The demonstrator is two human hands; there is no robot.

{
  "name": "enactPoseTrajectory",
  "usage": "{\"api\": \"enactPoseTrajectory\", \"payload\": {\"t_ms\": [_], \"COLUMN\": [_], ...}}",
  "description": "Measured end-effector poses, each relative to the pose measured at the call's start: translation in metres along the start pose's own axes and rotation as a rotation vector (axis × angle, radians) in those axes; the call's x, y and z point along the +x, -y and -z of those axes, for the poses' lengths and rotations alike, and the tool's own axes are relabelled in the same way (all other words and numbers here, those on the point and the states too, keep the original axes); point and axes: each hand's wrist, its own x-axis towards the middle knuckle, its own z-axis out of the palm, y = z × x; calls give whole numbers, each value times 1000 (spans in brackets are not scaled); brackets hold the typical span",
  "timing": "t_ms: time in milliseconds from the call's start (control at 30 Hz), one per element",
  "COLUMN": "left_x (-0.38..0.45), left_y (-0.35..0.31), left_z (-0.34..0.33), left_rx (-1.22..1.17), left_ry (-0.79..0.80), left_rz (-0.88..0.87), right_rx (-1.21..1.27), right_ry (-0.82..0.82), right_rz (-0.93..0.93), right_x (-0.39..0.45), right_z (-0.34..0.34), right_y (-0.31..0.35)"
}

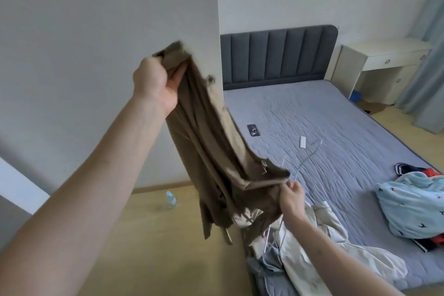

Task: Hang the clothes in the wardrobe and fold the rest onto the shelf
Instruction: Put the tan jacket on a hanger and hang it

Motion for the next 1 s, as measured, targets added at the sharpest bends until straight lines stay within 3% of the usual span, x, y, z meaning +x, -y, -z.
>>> {"api": "enactPoseTrajectory", "payload": {"t_ms": [133,233,333,433,700,833,1000], "left_x": [21,18,9,-3,-23,-27,-34], "left_y": [26,41,45,41,36,36,40], "left_z": [67,85,71,46,-27,-55,-89], "left_rx": [186,160,90,33,-18,-39,24], "left_ry": [-158,-184,-124,-32,155,228,225], "left_rz": [142,203,197,176,128,54,-126], "right_rx": [153,37,-155,-351,-760,-605,-449], "right_ry": [0,22,-15,-16,159,195,443], "right_rz": [93,176,250,208,137,111,75], "right_x": [18,25,37,44,27,-2,-56], "right_z": [16,18,19,20,2,-9,-48], "right_y": [60,85,88,76,8,-4,-28]}}
